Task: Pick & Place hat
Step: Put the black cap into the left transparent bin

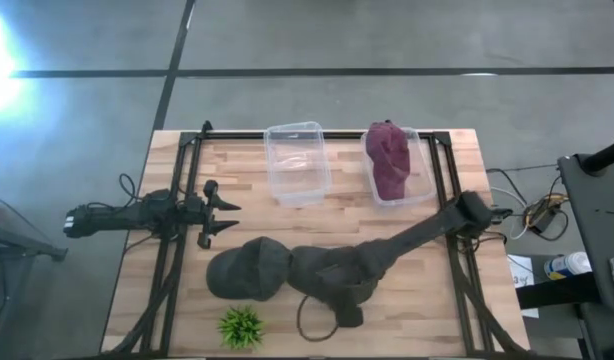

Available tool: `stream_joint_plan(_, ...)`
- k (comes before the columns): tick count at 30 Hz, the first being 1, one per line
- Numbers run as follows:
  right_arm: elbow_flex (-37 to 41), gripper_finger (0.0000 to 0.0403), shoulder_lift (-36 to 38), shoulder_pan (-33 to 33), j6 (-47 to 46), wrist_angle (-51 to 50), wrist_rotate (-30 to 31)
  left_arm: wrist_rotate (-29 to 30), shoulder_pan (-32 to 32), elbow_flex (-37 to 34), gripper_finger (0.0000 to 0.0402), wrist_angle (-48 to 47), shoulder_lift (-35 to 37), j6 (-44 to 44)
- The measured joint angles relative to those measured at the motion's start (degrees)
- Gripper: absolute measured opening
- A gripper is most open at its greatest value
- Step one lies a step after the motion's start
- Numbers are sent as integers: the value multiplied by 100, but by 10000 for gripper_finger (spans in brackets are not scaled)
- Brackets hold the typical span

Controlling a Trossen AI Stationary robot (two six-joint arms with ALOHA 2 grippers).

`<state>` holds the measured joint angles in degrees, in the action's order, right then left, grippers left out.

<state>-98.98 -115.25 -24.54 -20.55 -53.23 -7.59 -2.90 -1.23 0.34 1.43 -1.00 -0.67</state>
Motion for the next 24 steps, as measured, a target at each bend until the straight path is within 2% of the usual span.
stream_joint_plan(7,-1036,187,-782,-158,-65,-711,47,-1,-2,0,178,0,0,0)
stream_joint_plan(15,-1432,264,-1286,-255,-1019,-1159,861,-2,-2,0,178,-1,-2,0)
stream_joint_plan(20,-1616,300,-1132,-356,-1235,-1313,1691,0,0,0,178,-2,-4,0)
stream_joint_plan(24,-1563,313,-999,-373,-1262,-1324,1617,-1,-1,0,178,-2,-4,0)
